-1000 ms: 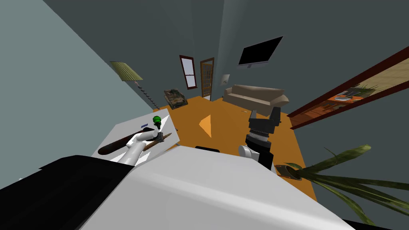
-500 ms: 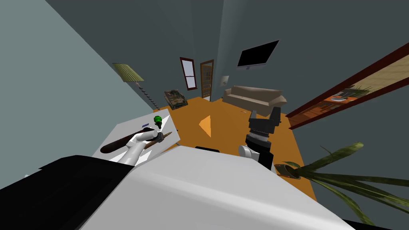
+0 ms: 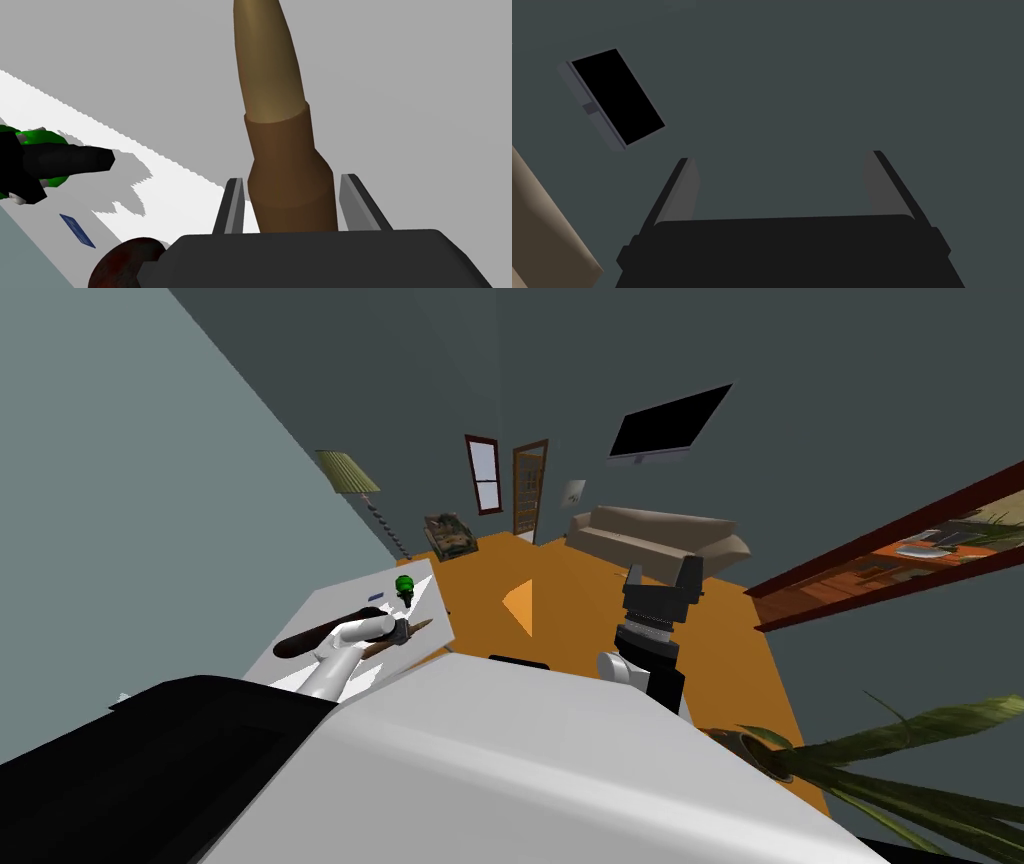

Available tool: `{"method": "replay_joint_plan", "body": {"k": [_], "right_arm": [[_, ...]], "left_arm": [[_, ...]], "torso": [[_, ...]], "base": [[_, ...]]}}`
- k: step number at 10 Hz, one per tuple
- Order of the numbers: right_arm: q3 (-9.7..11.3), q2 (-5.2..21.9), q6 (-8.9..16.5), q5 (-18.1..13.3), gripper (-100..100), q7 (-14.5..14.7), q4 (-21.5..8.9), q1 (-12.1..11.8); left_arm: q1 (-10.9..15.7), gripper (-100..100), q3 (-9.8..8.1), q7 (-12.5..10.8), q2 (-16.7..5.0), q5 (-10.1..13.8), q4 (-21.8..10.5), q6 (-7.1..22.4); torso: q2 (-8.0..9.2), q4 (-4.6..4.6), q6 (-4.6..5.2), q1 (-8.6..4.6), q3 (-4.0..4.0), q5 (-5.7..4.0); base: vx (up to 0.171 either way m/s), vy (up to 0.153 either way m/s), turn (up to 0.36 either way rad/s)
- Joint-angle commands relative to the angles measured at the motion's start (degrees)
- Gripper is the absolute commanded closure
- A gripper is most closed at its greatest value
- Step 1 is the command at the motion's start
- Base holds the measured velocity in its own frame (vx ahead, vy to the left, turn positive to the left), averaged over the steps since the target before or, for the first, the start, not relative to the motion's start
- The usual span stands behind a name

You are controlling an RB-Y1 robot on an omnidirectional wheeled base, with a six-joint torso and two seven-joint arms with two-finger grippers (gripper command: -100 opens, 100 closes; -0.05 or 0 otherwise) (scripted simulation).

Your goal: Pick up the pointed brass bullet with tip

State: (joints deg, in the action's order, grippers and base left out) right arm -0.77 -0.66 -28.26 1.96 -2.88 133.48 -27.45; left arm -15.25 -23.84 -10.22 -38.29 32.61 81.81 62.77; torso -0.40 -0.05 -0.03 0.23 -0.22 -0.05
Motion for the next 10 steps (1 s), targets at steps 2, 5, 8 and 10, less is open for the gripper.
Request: {"method": "replay_joint_plan", "body": {"k": [2, 5, 8, 10], "right_arm": [[0.0, 0.0, 0.0, 0.0, 0, 0.0, 0.0, 0.0], [0.0, 0.0, 0.0, 0.0, 0, 0.0, 0.0, 0.0], [0.0, 0.0, 0.0, 0.0, 0, 0.0, 0.0, 0.0], [0.0, 0.0, 0.0, 0.0, 0, 0.0, 0.0, 0.0]], "left_arm": [[-2.1, 100, 0.92, 1.2, 0.3, 0.9, 4.5, 0.8], [-4.8, 100, 1.91, 2.6, 0.6, 2.1, 9.9, 1.9], [-6.7, 100, 2.57, 3.5, 0.8, 2.8, 14.0, 2.6], [-6.5, 0, 2.61, 3.2, 0.9, 2.6, 13.8, 2.7]], "torso": [[-0.06, -0.01, 0.01, -0.04, -0.03, -0.01], [-0.16, -0.02, 0.03, -0.06, -0.09, -0.04], [-0.17, -0.04, 0.06, -0.14, -0.11, -0.07], [0.15, 0.03, 0.15, -0.14, 0.07, -0.11]], "base": [[0.137, -0.001, 0.249], [0.149, 0.005, 0.268], [0.13, -0.016, 0.204], [0.018, -0.011, -0.001]]}}
